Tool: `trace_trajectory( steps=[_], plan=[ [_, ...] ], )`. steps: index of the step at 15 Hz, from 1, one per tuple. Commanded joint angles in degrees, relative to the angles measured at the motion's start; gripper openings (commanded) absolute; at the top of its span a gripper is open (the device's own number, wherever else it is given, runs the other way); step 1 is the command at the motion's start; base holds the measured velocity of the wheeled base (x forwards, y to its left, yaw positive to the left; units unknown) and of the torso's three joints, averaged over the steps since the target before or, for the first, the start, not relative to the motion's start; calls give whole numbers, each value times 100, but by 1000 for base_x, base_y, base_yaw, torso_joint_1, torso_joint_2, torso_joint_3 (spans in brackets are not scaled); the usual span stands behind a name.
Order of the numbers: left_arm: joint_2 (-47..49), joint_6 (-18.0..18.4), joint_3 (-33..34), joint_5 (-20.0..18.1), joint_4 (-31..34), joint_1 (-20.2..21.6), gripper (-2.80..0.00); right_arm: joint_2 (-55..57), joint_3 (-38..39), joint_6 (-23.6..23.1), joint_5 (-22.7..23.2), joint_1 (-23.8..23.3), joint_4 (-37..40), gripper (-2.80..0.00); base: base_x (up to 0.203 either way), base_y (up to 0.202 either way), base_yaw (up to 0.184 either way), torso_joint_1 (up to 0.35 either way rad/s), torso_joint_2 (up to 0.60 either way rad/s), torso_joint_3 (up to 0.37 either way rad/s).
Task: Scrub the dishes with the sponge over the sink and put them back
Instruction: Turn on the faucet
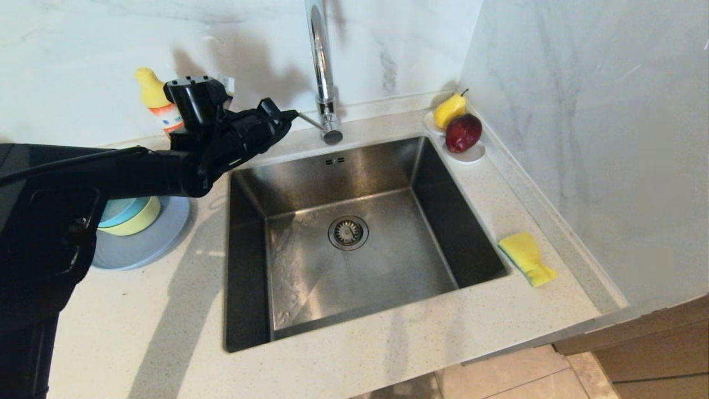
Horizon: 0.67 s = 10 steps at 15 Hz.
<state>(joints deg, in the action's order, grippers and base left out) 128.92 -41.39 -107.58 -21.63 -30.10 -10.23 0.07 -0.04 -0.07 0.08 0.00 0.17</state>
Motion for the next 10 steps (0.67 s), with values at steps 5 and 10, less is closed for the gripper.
trace_trajectory(
  steps=[5, 10],
  plan=[
    [11, -19, 9, -17, -5, -105, -280, 1, 4, -1, 5, 0, 0, -280, 0, 0, 0, 0, 0, 0],
    [-12, -27, 9, 1, 13, -93, -280, 1, -5, -1, 8, 0, 0, -280, 0, 0, 0, 0, 0, 0]
  ],
)
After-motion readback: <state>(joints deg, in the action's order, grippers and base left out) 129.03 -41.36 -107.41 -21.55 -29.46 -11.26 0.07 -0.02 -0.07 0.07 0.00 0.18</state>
